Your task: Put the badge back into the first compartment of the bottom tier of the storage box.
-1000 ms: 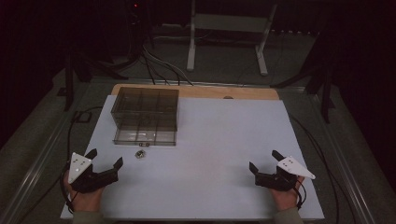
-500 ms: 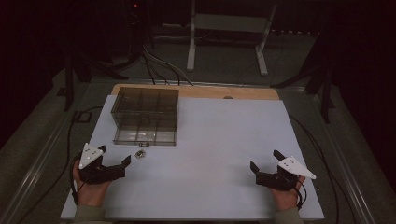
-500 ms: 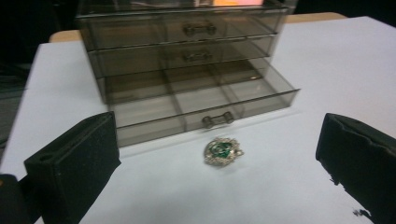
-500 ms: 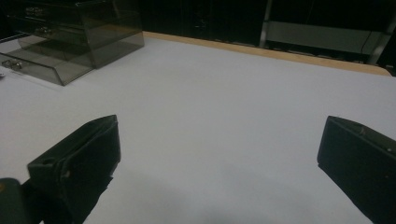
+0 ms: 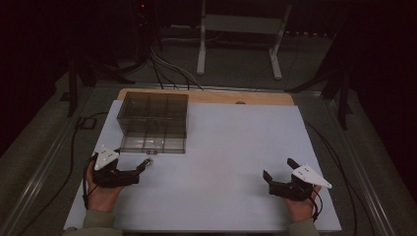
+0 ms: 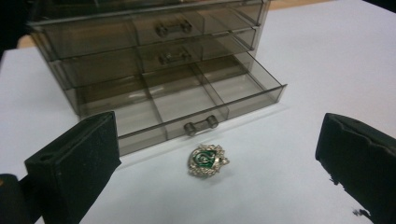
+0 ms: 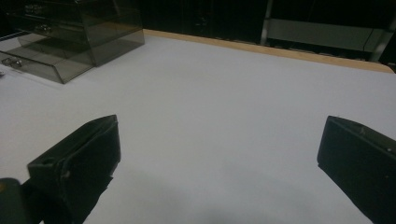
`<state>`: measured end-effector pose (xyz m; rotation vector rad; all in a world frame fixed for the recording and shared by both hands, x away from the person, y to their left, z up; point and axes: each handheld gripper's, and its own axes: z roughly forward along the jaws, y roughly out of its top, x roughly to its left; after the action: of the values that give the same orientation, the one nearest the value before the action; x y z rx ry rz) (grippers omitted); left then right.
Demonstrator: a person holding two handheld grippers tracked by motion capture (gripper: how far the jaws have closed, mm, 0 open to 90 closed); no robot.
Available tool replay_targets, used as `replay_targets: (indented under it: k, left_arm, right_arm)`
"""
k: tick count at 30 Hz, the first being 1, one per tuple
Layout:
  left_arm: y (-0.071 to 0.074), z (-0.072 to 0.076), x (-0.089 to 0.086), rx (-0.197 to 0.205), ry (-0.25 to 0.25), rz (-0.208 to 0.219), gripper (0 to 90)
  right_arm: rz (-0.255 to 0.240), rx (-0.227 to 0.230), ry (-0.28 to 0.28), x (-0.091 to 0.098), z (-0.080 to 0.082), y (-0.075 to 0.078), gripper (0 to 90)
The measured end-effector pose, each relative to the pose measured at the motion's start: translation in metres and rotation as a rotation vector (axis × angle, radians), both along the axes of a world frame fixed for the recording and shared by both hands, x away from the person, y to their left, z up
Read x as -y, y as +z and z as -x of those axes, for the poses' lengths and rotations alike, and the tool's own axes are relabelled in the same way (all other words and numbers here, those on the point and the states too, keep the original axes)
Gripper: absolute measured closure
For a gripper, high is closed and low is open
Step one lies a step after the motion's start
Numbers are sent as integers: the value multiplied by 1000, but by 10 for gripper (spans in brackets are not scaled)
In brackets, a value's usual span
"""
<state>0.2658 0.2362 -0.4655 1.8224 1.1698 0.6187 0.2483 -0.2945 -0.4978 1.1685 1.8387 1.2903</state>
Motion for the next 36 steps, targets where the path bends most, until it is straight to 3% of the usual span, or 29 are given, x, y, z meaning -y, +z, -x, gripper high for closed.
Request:
replay_targets:
  k: [9,24,34,36]
  left_arm:
    - [-14,-15,8,-50,-32,-14,11]
    - [-29,-30,13,-84,-36,-38,11]
    - [-42,-41,19,-149,-58,-107,80]
    - [-44,-42,21,-152,-60,-128,139]
  right_arm:
    - [-3,0,3,0,0,0,0]
    - [0,-1,8,-1,0,0,0]
    - [4,-1,11,-2,-1,-1,0]
    - [5,-3,12,-2,-1,-1,0]
